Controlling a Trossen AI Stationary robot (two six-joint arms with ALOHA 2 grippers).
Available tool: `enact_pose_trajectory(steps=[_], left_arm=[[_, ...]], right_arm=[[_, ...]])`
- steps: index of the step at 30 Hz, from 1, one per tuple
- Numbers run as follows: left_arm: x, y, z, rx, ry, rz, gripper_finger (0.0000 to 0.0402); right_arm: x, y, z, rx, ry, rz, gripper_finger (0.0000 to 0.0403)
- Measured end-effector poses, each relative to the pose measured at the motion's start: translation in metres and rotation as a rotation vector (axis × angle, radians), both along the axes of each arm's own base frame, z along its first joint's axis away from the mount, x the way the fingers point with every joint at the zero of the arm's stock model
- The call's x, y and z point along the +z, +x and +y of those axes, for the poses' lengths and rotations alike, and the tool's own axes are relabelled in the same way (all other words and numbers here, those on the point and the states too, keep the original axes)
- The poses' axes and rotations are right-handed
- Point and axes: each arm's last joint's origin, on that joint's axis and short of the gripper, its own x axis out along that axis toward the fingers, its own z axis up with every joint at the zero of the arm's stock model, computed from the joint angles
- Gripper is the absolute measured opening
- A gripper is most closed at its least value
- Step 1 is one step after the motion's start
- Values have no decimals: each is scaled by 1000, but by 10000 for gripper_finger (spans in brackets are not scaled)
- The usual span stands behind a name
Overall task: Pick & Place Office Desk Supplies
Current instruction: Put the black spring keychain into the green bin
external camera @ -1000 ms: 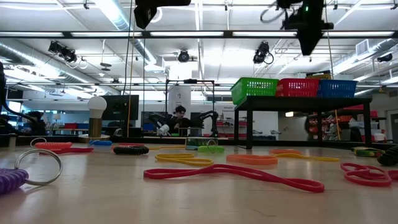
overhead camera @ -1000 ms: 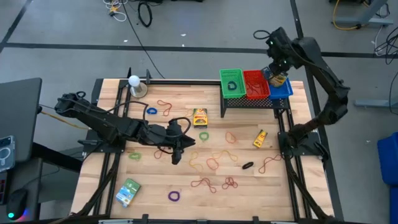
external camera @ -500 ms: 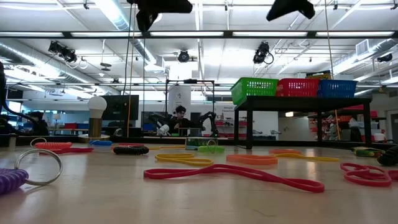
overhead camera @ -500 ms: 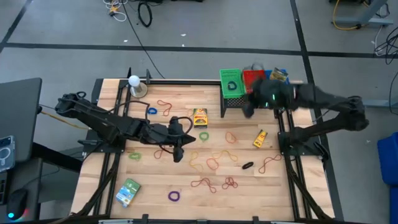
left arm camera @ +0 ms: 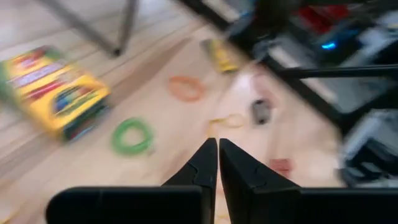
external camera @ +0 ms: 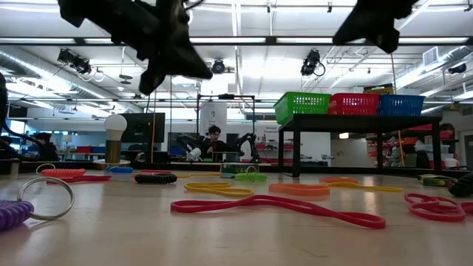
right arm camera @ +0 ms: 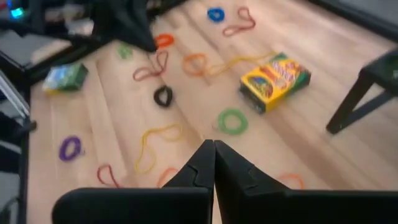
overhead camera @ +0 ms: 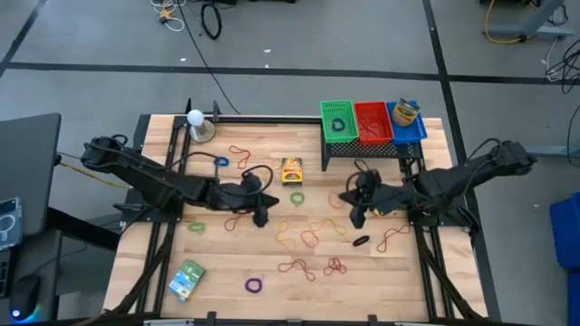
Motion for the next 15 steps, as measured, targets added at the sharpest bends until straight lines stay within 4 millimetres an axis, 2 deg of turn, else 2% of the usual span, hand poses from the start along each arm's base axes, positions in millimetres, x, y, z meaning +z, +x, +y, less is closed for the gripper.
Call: enact_pose_trajectory(steps=[4, 8, 15], left_arm=[[2, -3, 2, 47, 3, 184, 29], [-9, -10, 2, 70, -61, 373, 39], [-43, 0, 0, 91, -112, 524, 110]], right_arm=[[-8, -4, 7, 33, -9, 25, 6], [-12, -5, 8, 51, -29, 44, 8], [-11, -5, 8, 90, -83, 52, 8]])
